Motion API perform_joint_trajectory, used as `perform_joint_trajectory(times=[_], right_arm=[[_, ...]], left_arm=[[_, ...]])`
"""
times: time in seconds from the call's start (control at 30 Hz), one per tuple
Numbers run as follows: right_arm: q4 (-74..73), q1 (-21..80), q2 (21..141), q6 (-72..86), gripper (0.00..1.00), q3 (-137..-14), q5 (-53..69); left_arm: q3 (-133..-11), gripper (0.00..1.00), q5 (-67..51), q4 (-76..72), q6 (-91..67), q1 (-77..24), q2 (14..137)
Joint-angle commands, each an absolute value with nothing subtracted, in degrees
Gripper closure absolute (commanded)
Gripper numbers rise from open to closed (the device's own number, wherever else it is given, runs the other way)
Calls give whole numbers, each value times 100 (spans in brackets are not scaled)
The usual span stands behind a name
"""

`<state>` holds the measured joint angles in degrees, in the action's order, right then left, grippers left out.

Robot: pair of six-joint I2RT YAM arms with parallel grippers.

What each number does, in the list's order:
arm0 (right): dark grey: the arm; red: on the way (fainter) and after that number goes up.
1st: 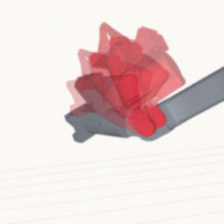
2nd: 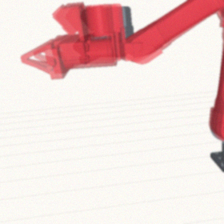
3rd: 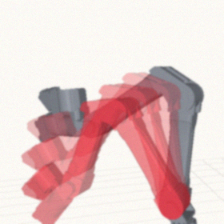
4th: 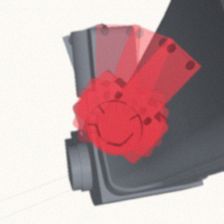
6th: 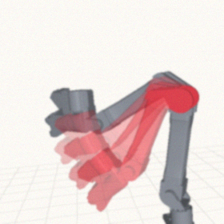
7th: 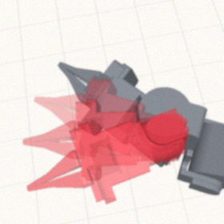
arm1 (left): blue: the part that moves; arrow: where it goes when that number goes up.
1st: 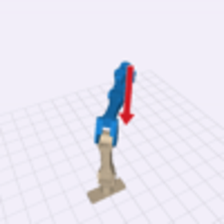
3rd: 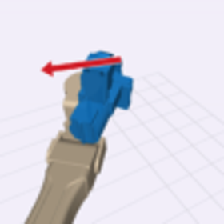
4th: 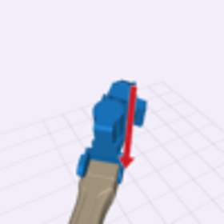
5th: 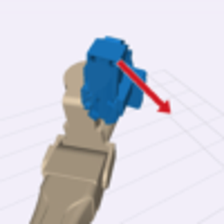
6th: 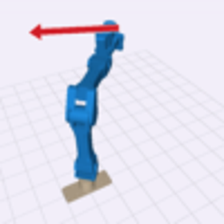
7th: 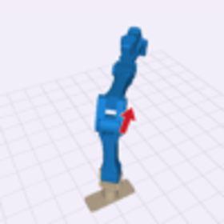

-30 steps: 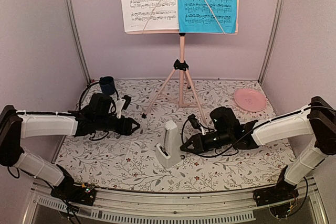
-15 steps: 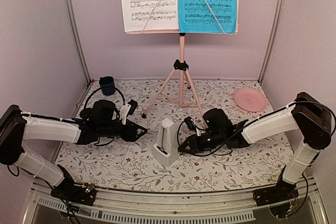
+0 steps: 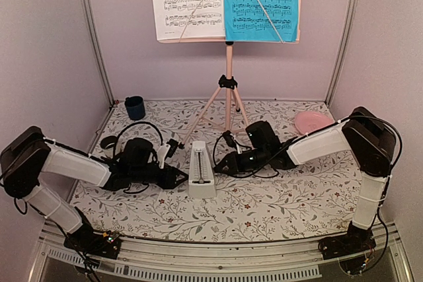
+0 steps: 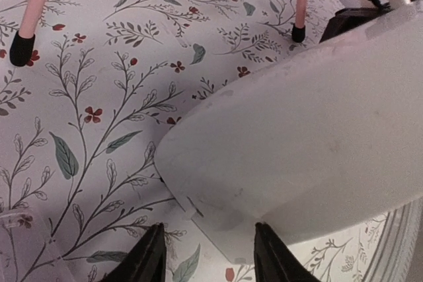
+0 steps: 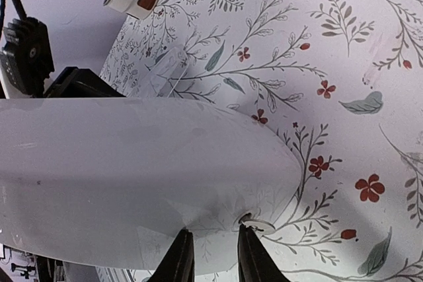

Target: Set up the instrument practice props

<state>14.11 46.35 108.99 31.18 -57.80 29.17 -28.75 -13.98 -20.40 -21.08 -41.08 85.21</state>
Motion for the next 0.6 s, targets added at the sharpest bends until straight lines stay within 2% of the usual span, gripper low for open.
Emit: perform_joint_trajectory(times=[0.0, 0.13, 0.3, 0.37, 0.57], right_arm=[[1652, 4653, 11118, 3074, 75, -6108, 3295], [1652, 4612, 11061, 3068, 68, -6154, 3272], [1661, 4543, 10305, 2843, 30, -5626, 3243], [1693, 4561, 10009, 2808, 21, -5340, 3220], [1663, 4974, 9387, 2649, 11, -5044, 2688]], left_arm=[[-2754, 55, -1420, -2679, -2367, -4305, 8692], [-2779, 57, -1433, -2774, -2434, -4437, 8832], [-2681, 53, -1270, -2774, -2619, -4519, 8636], [-2590, 52, -1184, -2848, -2682, -4518, 8451], [-2562, 52, -1062, -2800, -2655, -4518, 8356]])
